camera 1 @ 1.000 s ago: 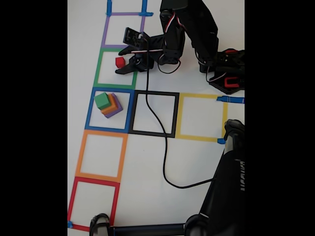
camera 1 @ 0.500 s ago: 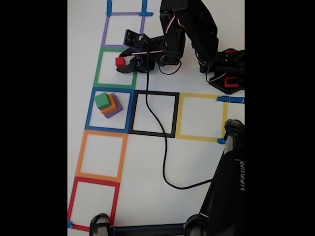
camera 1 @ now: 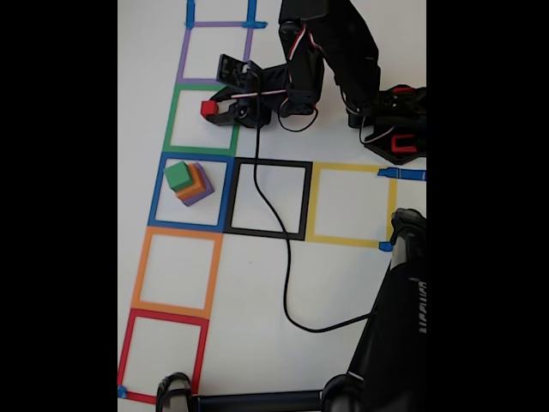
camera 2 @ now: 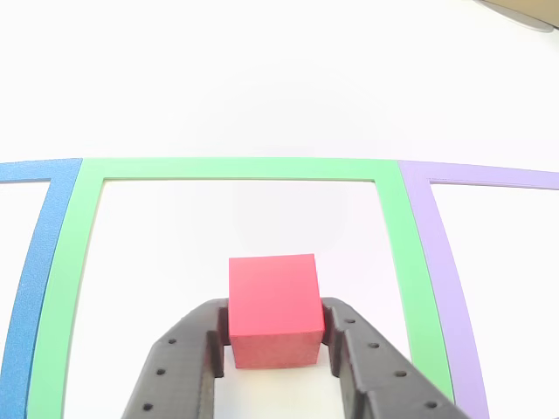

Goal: Tower of hanoi

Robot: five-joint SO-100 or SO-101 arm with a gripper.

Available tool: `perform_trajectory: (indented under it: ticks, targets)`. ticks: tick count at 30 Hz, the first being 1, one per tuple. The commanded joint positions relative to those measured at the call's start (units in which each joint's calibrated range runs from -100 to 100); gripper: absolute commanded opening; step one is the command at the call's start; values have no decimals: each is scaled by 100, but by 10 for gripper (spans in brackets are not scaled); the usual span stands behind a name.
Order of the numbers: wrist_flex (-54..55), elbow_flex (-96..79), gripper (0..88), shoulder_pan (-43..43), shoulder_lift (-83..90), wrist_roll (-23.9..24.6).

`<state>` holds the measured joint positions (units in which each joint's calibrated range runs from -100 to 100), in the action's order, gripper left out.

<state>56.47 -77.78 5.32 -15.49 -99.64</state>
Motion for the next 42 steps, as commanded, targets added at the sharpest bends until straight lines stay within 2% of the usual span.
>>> perform_trajectory:
  ticks: [1,10,20,29,42]
  targets:
    - [-165,14,27,-149,552,-36]
    - [-1817,187,15,-408,2288,-36]
    - [-5274,1332,9,-830,4549,-36]
    - [-9380,3923,9,-1415,5695,-36]
    - [-13339,8223,6,-2392,5671,-36]
